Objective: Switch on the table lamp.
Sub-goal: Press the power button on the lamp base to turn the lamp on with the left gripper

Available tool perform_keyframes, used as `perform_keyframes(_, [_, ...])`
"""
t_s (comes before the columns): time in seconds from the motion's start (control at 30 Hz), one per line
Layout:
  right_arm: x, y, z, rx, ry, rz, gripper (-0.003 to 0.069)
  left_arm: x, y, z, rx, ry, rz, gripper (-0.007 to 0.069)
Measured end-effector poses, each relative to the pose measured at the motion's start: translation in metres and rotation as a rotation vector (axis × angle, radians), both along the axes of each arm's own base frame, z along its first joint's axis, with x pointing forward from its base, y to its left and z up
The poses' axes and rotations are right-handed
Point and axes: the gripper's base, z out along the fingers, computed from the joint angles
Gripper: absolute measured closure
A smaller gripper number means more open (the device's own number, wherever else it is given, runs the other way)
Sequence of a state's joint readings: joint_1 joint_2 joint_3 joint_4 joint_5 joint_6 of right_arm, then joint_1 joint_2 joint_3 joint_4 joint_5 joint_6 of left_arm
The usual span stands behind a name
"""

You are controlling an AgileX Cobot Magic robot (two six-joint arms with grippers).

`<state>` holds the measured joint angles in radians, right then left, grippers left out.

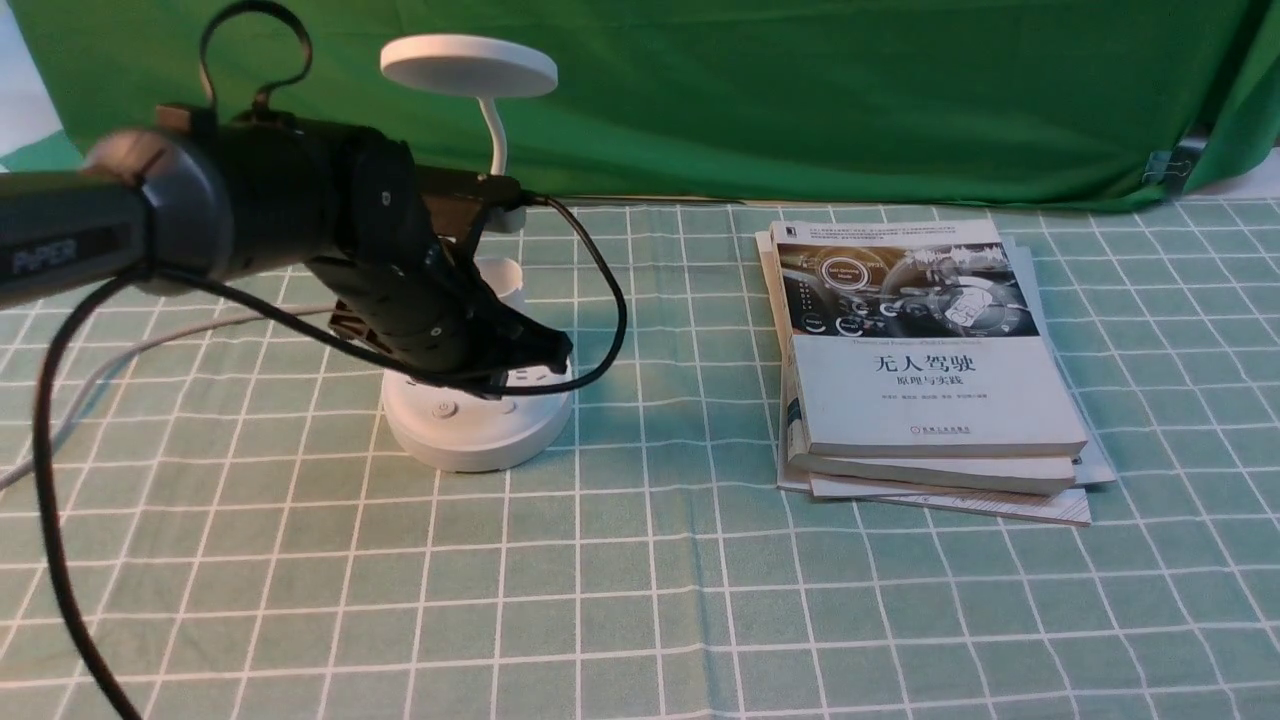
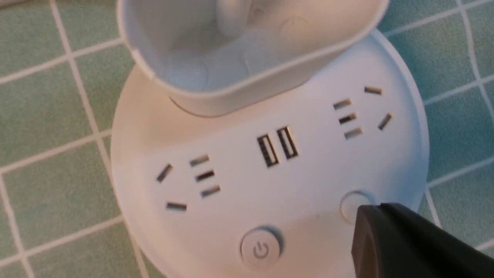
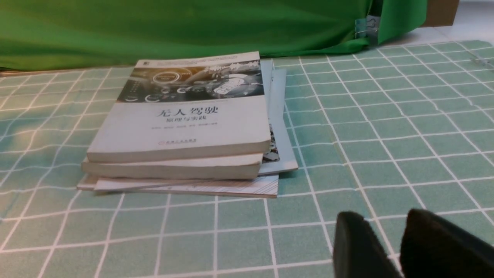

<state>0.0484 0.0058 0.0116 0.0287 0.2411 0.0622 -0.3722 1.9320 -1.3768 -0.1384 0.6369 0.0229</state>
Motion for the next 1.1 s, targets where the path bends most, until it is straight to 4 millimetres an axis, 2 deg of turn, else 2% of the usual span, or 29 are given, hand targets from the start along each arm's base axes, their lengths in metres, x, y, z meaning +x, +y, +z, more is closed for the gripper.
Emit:
perform_keyframes(0.2, [0.000, 0.000, 0.000, 0.000, 0.000, 0.000, 0.0419, 0.005, -0.004, -0.013, -0.028, 0.019, 0.021, 0.0621])
perform_keyframes(0.7, [0.000, 0.000, 0.000, 0.000, 0.000, 0.000, 0.0419, 0.009, -0.006, -0.017, -0.028, 0.028, 0.013, 0.0621])
perform_keyframes(0.8, [0.000, 0.000, 0.000, 0.000, 0.000, 0.000, 0.0418, 0.007, -0.006, -0.008, -0.019, 0.022, -0.011, 0.0621])
perform_keyframes(0.93, [0.000, 0.000, 0.000, 0.000, 0.000, 0.000, 0.0418, -0.007, -0.001, 0.022, -0.015, 0.038, -0.034, 0.0621])
perform_keyframes(1.0, [0.000, 0.000, 0.000, 0.000, 0.000, 0.000, 0.0418, -0.022, 0.003, 0.046, -0.015, 0.052, -0.052, 0.0621])
perform_keyframes(1.1, [0.000, 0.000, 0.000, 0.000, 0.000, 0.000, 0.0418, -0.047, 0.010, 0.068, -0.035, 0.075, -0.069, 0.0621])
